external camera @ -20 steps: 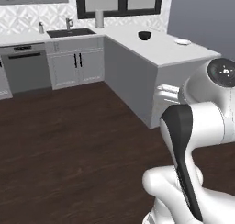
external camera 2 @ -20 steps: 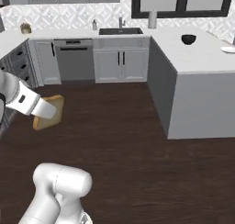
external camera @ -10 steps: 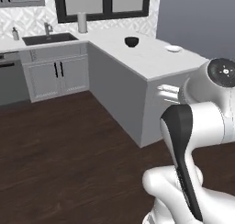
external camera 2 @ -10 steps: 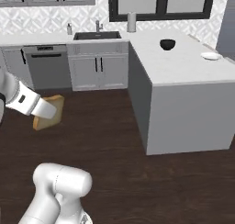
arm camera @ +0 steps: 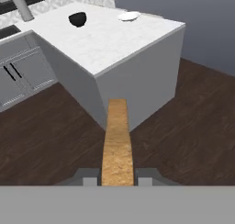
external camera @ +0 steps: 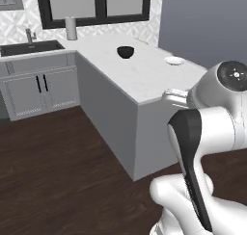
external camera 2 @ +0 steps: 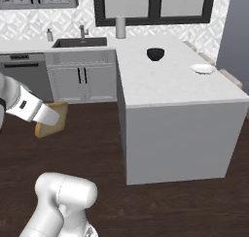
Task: Start the toaster. Once the lever pops up, take the bread to the plate on the dining counter.
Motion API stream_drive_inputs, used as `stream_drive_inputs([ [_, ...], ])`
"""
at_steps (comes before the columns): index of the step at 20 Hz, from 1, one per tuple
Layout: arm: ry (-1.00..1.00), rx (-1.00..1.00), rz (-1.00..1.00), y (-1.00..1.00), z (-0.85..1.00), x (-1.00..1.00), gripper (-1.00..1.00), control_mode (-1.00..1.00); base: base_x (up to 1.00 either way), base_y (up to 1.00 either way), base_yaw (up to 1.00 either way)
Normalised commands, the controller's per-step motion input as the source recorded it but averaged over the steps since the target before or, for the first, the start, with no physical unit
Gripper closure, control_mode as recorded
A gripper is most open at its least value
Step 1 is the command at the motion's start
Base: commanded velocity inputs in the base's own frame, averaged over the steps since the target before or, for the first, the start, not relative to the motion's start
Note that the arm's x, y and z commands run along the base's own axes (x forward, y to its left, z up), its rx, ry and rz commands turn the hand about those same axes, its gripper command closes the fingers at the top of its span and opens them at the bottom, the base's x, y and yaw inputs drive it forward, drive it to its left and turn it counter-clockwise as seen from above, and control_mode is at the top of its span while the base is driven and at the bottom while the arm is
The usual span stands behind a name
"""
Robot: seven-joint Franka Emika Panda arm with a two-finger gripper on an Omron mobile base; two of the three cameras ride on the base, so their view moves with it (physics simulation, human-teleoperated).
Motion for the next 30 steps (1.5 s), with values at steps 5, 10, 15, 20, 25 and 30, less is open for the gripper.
stream_drive_inputs([
  [5, 0.00, 0.00, 0.00, 0.00, 0.00, 0.00, 1.00, 1.00, 0.66, -1.00, 0.23],
  [10, 0.00, 0.00, 0.00, 0.00, 0.00, 0.00, 1.00, 1.00, 0.23, -1.00, 0.28],
  [15, 0.00, 0.00, 0.00, 0.00, 0.00, 0.00, 1.00, 1.00, 0.18, -1.00, 0.28],
  [20, 0.00, 0.00, 0.00, 0.00, 0.00, 0.00, 1.00, 1.00, 0.21, -1.00, 0.27],
  [25, 0.00, 0.00, 0.00, 0.00, 0.00, 0.00, 1.00, 1.00, 0.22, -1.00, 0.25],
  [30, 0.00, 0.00, 0.00, 0.00, 0.00, 0.00, 1.00, 1.00, 0.23, -1.00, 0.27],
])
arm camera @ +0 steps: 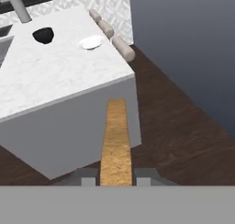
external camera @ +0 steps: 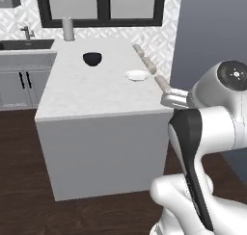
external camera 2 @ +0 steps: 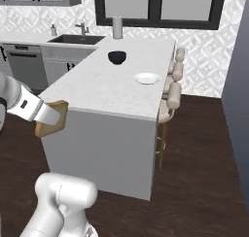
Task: Start the toaster. Once the lever pops up, take the bread to the plate on the dining counter.
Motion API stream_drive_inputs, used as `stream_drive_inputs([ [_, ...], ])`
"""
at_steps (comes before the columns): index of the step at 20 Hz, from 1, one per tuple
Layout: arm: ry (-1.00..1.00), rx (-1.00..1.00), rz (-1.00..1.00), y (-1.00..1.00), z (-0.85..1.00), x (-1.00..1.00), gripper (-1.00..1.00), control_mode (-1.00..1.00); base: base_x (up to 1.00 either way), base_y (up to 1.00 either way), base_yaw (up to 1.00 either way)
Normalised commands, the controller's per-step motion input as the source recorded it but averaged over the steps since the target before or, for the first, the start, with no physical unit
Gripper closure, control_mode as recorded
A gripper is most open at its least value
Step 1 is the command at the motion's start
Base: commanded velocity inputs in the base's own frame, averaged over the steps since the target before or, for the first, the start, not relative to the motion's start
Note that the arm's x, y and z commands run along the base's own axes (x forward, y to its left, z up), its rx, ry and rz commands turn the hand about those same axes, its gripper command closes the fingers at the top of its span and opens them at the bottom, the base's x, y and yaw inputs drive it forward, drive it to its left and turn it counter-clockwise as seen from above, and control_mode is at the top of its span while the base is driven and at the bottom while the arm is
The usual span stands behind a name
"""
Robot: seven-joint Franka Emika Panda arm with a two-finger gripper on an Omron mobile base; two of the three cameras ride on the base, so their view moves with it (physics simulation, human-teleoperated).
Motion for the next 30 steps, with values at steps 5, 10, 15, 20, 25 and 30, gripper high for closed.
stream_drive_inputs([
  [5, 0.00, 0.00, 0.00, 0.00, 0.00, 0.00, 1.00, 1.00, 0.25, -1.00, 0.30],
  [10, 0.00, 0.00, 0.00, 0.00, 0.00, 0.00, 1.00, 1.00, 0.52, -1.00, 0.33],
  [15, 0.00, 0.00, 0.00, 0.00, 0.00, 0.00, 1.00, 1.00, 0.62, -1.00, 0.34],
  [20, 0.00, 0.00, 0.00, 0.00, 0.00, 0.00, 1.00, 1.00, 0.65, -1.00, 0.36],
  [25, 0.00, 0.00, 0.00, 0.00, 0.00, 0.00, 1.00, 1.00, 0.58, -0.79, 0.48],
  [30, 0.00, 0.00, 0.00, 0.00, 0.00, 0.00, 1.00, 1.00, 0.52, -0.74, 0.51],
])
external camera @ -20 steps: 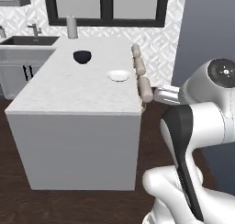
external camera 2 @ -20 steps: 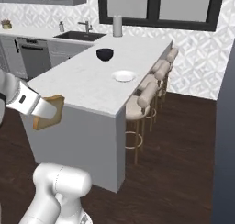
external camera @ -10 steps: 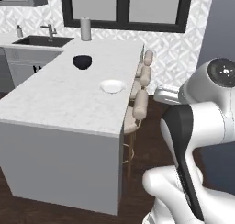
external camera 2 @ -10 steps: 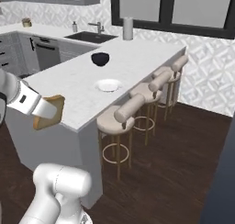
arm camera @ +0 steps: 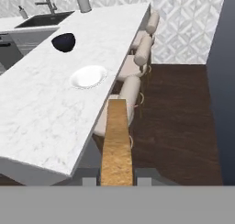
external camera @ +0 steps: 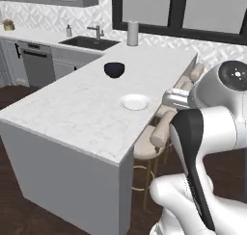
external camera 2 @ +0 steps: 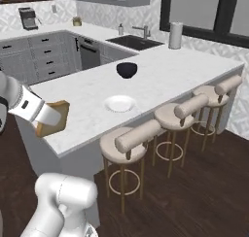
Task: Start the toaster. Once the lever pops up, take the bread to the plate on the dining counter.
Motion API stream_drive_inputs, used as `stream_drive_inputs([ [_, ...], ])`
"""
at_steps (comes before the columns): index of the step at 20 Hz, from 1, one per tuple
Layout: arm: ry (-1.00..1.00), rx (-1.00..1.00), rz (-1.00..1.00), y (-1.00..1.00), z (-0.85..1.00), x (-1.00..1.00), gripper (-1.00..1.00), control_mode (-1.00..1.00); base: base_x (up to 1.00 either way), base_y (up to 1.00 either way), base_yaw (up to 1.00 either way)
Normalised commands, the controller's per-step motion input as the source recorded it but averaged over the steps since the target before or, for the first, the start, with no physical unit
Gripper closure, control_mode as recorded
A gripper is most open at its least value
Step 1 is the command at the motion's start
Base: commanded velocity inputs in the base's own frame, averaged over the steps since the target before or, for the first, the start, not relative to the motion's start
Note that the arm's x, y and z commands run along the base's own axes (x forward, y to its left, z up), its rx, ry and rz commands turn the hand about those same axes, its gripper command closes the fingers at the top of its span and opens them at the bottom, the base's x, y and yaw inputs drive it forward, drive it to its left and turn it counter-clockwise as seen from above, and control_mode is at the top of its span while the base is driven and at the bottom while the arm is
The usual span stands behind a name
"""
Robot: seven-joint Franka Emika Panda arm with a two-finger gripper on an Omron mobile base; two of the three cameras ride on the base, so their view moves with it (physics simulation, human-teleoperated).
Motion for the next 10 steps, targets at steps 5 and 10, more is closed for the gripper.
stream_drive_inputs([
  [5, 0.00, 0.00, 0.00, 0.00, 0.00, 0.00, 1.00, 1.00, 0.18, -0.80, 0.53],
  [10, 0.00, 0.00, 0.00, 0.00, 0.00, 0.00, 1.00, 1.00, 0.11, -0.85, 0.52],
])
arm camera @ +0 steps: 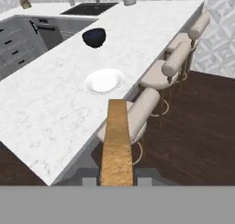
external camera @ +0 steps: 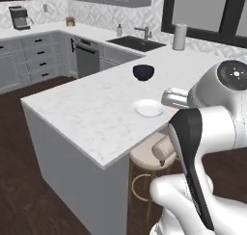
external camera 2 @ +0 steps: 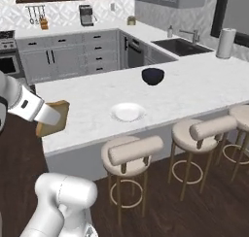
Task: Start the toaster. Once the lever pops up, take the bread to the plate on the dining counter.
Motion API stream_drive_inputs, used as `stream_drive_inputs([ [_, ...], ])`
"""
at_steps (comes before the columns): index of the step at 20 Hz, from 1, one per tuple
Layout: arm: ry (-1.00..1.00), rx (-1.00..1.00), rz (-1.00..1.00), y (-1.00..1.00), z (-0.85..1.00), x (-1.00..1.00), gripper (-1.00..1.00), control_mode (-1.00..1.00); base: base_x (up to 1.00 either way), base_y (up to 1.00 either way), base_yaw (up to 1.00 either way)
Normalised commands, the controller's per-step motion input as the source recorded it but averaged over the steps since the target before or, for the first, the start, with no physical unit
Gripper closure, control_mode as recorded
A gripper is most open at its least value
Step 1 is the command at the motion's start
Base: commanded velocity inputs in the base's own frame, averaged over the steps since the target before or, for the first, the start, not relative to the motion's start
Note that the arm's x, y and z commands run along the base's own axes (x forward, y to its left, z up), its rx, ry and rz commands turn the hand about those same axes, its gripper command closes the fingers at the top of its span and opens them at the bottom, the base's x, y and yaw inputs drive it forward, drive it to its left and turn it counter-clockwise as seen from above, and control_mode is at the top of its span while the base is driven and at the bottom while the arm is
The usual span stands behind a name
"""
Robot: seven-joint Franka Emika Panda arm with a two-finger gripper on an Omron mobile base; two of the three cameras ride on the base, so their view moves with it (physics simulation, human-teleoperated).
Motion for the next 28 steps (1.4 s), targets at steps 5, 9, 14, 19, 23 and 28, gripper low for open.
stream_drive_inputs([
  [5, 0.00, 0.00, 0.00, 0.00, 0.00, 0.00, 1.00, 1.00, 0.09, -0.86, 0.52],
  [9, 0.00, 0.00, 0.00, 0.00, 0.00, 0.00, 1.00, 1.00, 0.09, -0.86, 0.51],
  [14, 0.00, 0.00, 0.00, 0.00, 0.00, 0.00, 1.00, 1.00, 0.10, -0.83, 0.51],
  [19, 0.00, 0.00, 0.00, 0.00, 0.00, 0.00, 1.00, 1.00, 0.39, -0.79, 0.48],
  [23, 0.00, 0.00, 0.00, 0.00, 0.00, 0.00, 1.00, 1.00, 0.65, -0.78, 0.44],
  [28, 0.05, 0.09, 0.14, -0.22, -0.16, 0.35, 1.00, -1.00, 0.47, -0.40, 0.23],
])
